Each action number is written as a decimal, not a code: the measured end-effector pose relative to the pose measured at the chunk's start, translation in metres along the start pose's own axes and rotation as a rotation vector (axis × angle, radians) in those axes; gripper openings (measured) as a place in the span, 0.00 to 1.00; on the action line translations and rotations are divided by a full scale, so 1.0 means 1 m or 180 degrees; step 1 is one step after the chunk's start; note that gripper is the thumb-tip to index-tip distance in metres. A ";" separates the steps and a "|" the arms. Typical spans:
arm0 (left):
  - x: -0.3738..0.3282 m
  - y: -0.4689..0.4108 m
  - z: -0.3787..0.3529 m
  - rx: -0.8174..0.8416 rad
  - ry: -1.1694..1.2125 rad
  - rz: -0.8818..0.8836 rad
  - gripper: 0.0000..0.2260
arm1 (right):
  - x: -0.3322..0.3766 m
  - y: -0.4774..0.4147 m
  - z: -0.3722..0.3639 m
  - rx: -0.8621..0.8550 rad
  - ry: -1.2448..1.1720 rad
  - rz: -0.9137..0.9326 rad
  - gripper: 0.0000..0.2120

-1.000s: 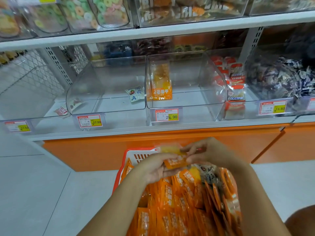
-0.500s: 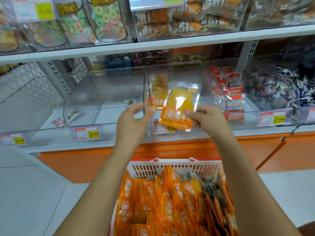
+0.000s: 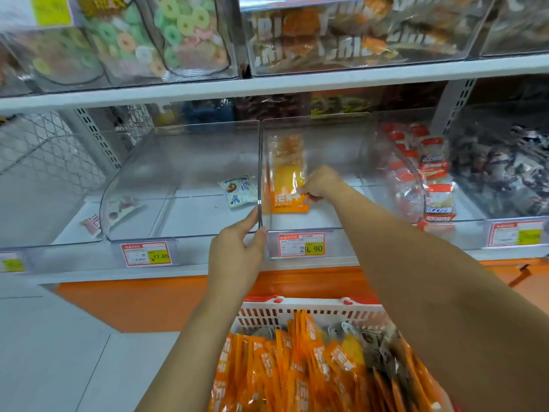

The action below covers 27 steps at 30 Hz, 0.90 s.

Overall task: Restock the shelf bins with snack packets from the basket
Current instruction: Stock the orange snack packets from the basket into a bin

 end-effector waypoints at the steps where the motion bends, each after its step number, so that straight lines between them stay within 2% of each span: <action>1: 0.002 0.000 -0.001 0.0027 -0.0022 0.0013 0.17 | -0.001 -0.003 -0.003 -0.0019 0.0090 -0.0037 0.18; 4: 0.008 -0.001 -0.004 0.0079 -0.0112 0.0017 0.18 | -0.003 -0.010 -0.007 -0.0109 0.0099 -0.0026 0.17; 8: 0.010 0.000 -0.007 0.0116 -0.0213 0.0019 0.19 | -0.004 -0.014 -0.004 -0.0256 -0.0412 -0.0215 0.17; 12: 0.008 0.001 -0.009 0.0237 -0.0236 0.0039 0.20 | -0.004 -0.007 0.001 -0.0489 -0.0351 -0.0146 0.17; 17: -0.003 0.019 -0.012 0.0244 -0.0292 -0.0402 0.23 | 0.005 0.012 0.004 -0.0443 -0.0408 0.0028 0.14; 20: 0.003 0.036 -0.014 0.0106 -0.0139 -0.0384 0.25 | 0.015 0.036 0.019 -0.0500 -0.0486 0.0312 0.13; 24: 0.008 0.071 -0.018 -0.0243 0.0146 -0.0486 0.18 | 0.013 0.097 0.038 -0.0713 -0.1270 0.1040 0.16; 27: 0.034 0.095 -0.042 0.0070 -0.0045 -0.0251 0.14 | -0.007 0.149 0.027 -0.0832 -0.1114 0.1553 0.17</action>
Point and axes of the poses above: each hand's wrist, its own y-axis away from the middle knuckle, its own z-axis out of the back of the hand, x = y × z, the point moved 6 cm from there along -y, towards the middle knuckle, and after that the axes turned 5 degrees about -z, right-handed, at the moved point
